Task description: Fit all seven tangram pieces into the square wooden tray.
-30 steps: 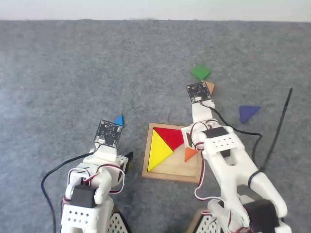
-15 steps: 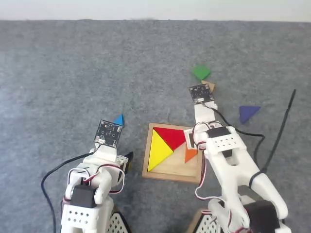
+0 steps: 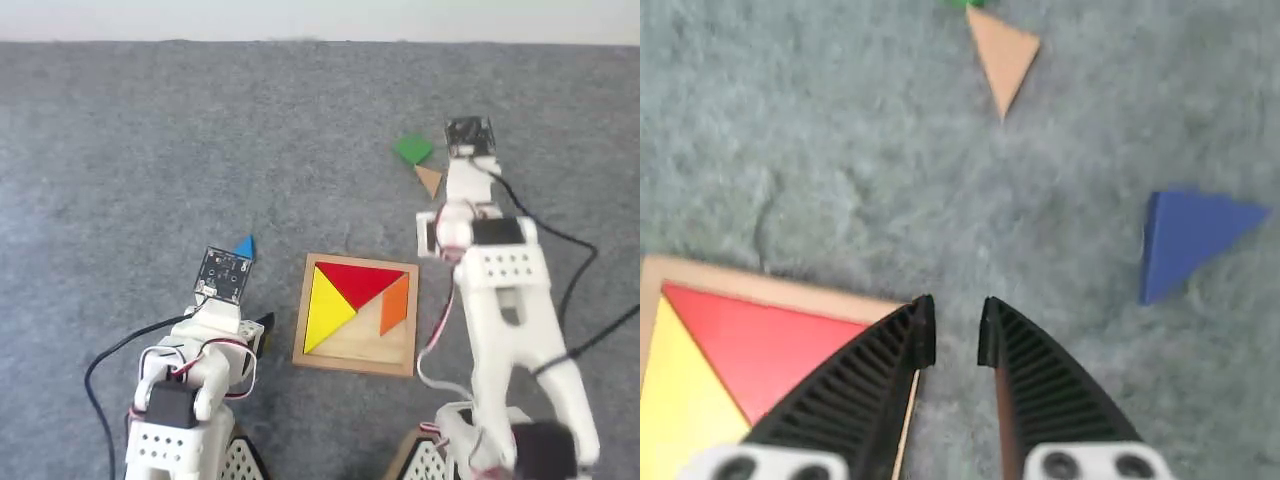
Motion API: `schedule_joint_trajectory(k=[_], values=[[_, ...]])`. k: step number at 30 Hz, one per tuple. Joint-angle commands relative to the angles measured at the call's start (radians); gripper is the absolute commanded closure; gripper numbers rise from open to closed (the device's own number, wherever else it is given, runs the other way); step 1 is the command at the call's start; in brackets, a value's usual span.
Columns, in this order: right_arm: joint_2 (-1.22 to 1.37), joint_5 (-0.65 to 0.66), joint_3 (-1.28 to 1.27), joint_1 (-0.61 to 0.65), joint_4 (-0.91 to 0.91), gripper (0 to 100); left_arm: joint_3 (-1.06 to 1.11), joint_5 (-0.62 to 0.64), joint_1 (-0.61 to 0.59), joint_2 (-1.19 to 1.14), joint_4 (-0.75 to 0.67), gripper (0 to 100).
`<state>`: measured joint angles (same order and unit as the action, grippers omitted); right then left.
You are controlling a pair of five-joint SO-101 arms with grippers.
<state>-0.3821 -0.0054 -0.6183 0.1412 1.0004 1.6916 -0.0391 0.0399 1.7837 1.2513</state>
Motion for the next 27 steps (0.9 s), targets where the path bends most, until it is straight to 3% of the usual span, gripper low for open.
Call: schedule_joint_trajectory(k=[1,9,16,27], values=[[0.171,0.054,0.239,-0.005,0.01,90.3,-0.007,-0.002,0.005,0.008,-0.005,79],[0.556,0.086,0.546,-0.002,-0.038,90.1,-0.007,-0.002,0.005,0.008,-0.005,79],[0.809,0.242,0.792,0.045,-0.041,75.2,-0.007,-0.002,0.005,0.008,-0.005,79],[1.001,0.311,0.964,0.035,-0.067,74.9,-0.007,-0.002,0.005,0.008,-0.005,79]])
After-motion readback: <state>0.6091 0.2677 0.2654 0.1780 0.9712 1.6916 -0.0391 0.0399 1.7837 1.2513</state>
